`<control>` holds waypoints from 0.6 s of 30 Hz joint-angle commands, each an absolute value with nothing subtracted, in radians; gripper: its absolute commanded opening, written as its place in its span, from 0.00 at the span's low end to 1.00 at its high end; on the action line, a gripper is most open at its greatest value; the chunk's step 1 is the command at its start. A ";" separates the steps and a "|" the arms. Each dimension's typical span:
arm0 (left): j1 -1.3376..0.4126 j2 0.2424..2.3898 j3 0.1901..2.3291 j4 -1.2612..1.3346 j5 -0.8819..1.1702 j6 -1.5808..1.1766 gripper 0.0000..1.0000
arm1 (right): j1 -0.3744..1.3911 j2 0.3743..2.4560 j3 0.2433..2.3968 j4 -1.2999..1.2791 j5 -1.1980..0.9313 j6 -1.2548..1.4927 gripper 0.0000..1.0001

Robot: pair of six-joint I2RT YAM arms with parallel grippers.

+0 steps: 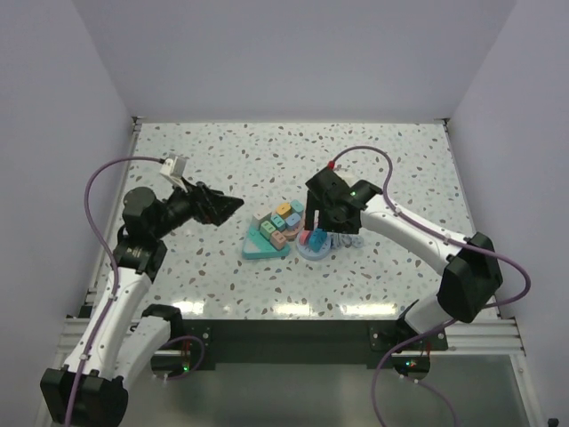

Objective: Pull the plug off the socket

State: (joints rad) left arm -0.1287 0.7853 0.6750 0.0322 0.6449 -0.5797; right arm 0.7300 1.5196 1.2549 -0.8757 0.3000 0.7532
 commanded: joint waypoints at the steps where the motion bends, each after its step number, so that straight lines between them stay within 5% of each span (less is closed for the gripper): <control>1: -0.173 0.791 0.709 -0.060 0.632 -0.545 1.00 | 0.735 1.525 1.253 -0.841 0.353 0.854 0.87; 8: -0.238 0.793 0.683 -0.060 0.563 -0.560 1.00 | 0.736 1.577 1.210 -0.799 0.313 0.862 0.71; 18: -0.325 0.828 0.660 -0.041 0.500 -0.561 1.00 | 0.742 1.585 1.131 -0.692 0.282 0.888 0.65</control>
State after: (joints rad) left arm -0.2977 0.8257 0.6701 -0.0574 0.5327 -0.5610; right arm 0.7349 1.5818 1.1461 -0.7422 0.2790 0.8574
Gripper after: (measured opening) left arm 0.997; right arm 0.657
